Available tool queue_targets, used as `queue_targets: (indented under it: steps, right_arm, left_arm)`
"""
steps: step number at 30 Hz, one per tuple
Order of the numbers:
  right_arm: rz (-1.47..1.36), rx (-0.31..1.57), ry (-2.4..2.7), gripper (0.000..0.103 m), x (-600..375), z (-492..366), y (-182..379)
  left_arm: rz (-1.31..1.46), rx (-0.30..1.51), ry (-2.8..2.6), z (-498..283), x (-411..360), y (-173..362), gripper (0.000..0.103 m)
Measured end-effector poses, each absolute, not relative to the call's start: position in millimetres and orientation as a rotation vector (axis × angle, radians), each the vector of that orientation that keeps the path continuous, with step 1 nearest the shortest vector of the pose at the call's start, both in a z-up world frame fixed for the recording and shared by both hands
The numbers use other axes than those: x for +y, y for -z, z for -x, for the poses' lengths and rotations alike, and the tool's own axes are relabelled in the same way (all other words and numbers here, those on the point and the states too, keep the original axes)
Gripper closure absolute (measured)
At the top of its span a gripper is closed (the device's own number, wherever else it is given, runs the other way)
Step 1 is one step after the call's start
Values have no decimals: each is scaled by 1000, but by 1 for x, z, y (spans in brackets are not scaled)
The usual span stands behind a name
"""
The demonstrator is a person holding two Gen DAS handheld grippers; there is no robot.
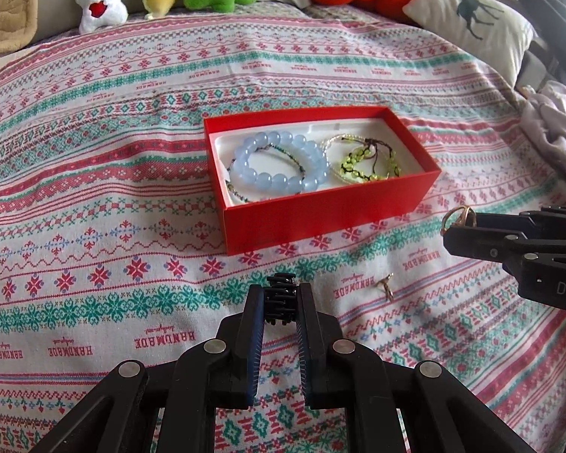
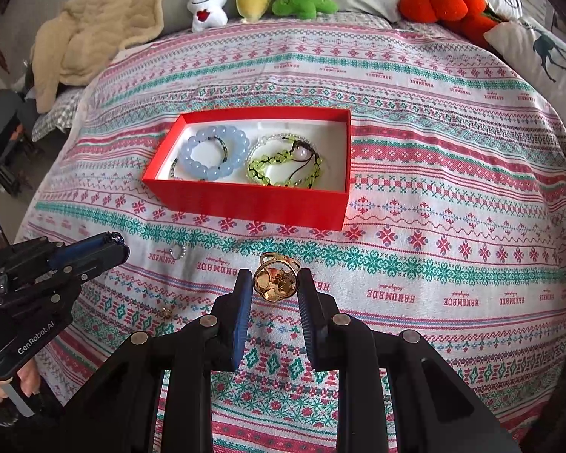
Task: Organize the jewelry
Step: 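Carry the hair clip and gold earring into the red box and open both tools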
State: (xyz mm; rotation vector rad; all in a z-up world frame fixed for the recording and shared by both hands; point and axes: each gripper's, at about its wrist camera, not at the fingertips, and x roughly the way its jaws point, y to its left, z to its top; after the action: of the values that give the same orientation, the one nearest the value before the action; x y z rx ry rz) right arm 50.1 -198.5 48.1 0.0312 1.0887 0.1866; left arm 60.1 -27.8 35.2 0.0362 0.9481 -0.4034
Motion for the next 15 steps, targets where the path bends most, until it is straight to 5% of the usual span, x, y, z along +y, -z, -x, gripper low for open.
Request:
queue_targets:
  steps: [15]
  right_arm:
    - [-150,1049,-153,77,-213,-79,-73]
  left_arm:
    - [29,891,368,-91,-43,-52,92]
